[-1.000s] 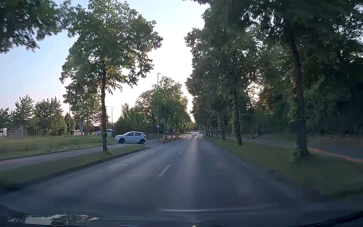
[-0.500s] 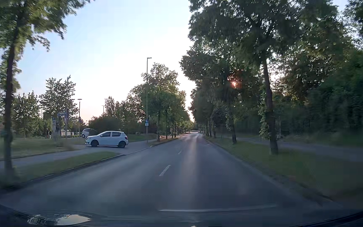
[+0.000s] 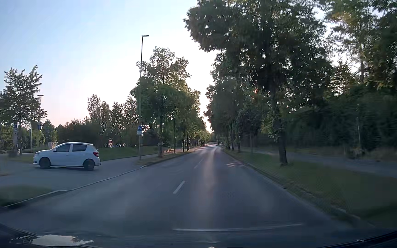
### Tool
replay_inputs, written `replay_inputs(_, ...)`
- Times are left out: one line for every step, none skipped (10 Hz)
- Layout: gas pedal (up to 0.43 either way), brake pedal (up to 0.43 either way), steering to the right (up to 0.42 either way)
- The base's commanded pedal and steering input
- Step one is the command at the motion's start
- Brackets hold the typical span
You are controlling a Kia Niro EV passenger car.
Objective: Follow the waypoints while adhering to traffic rules and regulations
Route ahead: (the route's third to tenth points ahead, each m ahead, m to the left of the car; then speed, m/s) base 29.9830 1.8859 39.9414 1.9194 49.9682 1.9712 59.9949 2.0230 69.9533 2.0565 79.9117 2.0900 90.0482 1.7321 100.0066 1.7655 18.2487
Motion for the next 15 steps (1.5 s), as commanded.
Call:
replay_inputs(0.189,0.018,0.003)
replay_inputs(0.189,0.018,0.003)
replay_inputs(0.189,0.018,0.003)
replay_inputs(0.189,0.018,0.003)
replay_inputs(0.189,0.018,0.003)
replay_inputs(0.197,0.018,0.003)
replay_inputs(0.197,0.018,0.002)
replay_inputs(0.197,0.018,0.003)
replay_inputs(0.197,0.018,0.002)
replay_inputs(0.197,0.018,0.001)
replay_inputs(0.197,0.018,-0.003)
replay_inputs(0.197,0.018,-0.007)
replay_inputs(0.197,0.018,-0.008)
replay_inputs(0.209,0.018,-0.008)
replay_inputs(0.209,0.018,-0.007)
